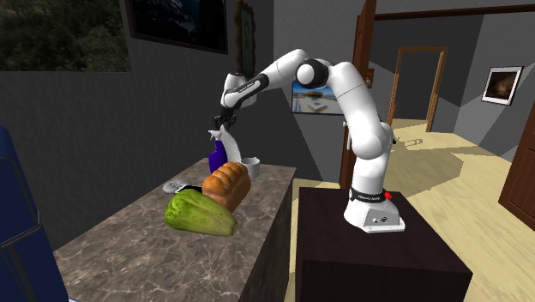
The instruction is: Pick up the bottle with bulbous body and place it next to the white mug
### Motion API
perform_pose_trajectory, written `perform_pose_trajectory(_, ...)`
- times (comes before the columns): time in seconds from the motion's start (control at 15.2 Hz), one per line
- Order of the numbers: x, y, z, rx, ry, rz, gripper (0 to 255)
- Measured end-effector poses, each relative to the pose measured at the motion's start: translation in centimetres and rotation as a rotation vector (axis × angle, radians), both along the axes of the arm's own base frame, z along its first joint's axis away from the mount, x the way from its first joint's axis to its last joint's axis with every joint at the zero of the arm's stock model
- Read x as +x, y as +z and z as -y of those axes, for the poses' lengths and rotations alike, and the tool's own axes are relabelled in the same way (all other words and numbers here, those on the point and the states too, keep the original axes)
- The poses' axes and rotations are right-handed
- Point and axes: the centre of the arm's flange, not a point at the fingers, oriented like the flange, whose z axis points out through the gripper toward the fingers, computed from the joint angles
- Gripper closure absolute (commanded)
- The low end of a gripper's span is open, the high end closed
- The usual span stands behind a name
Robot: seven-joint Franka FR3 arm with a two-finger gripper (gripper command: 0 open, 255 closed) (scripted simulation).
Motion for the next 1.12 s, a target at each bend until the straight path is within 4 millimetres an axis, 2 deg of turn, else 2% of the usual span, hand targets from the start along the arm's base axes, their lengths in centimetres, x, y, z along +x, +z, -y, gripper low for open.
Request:
perform_pose_trajectory(0.07, -0.3, -0.2, -0.2, -0.012, 0.002, 0.023, 255)
perform_pose_trajectory(0.26, 0.7, -1.3, -0.7, -0.047, 0.009, 0.09, 255)
perform_pose_trajectory(0.53, 0.7, -1.1, 0.6, -0.036, 0.009, 0.074, 255)
perform_pose_trajectory(0.66, 0.6, -1.2, 0.3, -0.041, 0.008, 0.078, 255)
perform_pose_trajectory(0.73, 0.5, -1.5, 0.4, -0.051, 0.01, 0.097, 0)
perform_pose_trajectory(0.86, -0.8, -3.4, 0.1, -0.02, 0.005, 0.042, 0)
perform_pose_trajectory(0.99, -0.9, -4.5, -0.3, -0.025, 0.005, 0.05, 0)
perform_pose_trajectory(1.06, -0.5, -4.8, -0.4, -0.032, 0.006, 0.063, 0)
perform_pose_trajectory(1.12, -0.3, -3.9, -0.1, -0.024, 0.007, 0.051, 0)
